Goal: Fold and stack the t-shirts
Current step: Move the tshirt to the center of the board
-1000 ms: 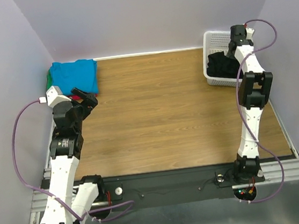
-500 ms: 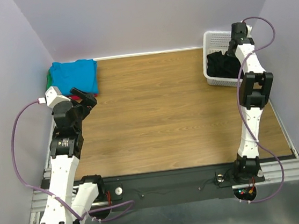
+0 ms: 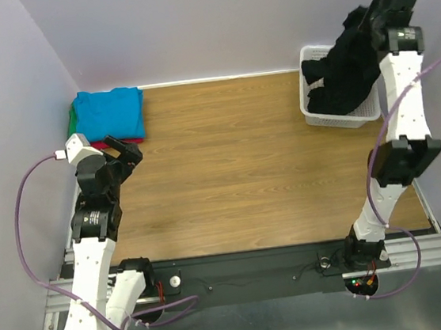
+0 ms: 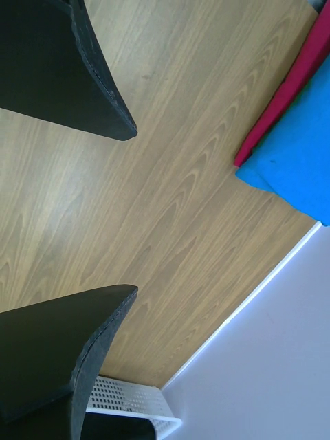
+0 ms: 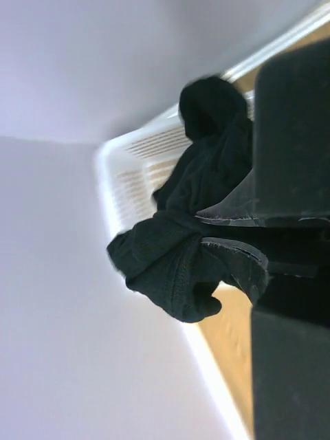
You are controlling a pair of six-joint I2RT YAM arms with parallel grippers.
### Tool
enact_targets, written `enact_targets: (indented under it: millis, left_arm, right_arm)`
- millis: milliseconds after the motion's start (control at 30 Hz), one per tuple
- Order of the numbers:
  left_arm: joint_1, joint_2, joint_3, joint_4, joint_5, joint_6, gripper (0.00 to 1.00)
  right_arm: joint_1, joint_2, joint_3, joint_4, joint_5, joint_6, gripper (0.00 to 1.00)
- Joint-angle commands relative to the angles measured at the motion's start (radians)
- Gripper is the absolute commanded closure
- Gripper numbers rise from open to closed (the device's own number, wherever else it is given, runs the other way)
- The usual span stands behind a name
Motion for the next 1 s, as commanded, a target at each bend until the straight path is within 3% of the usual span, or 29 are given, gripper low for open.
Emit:
enact_targets:
  millis: [0, 300, 400, 567, 967]
  left_arm:
    - [0.002, -0.047, 0.028, -0.019, 0.018, -0.005, 0.01]
    - [0.002, -0.075, 0.047, -0.051, 0.046, 0.007, 0.01]
    - [0.002, -0.085, 0.047, -0.05, 0.055, 0.008, 0.01]
    - [0.002, -0.104, 0.047, -0.053, 0.089, 0.013, 0.01]
    - [0.002, -0.127, 0.029, -0.063, 0.126, 0.008, 0.01]
  right_arm:
    - [0.002, -0.143, 0.053, 0.104, -0.121, 0.01, 1.0]
    - [0.002, -0.244, 0.177, 0.241, -0.397, 0.192, 1.0]
    - [0.008, -0.272, 0.176, 0.282, -0.621, 0.307, 0.99]
    - [0.181, -0.348, 0.111, 0.321, -0.805, 0.303, 1.0]
    - [0.509, -0.349, 0.025, 0.322, -0.81, 0.306, 1.0]
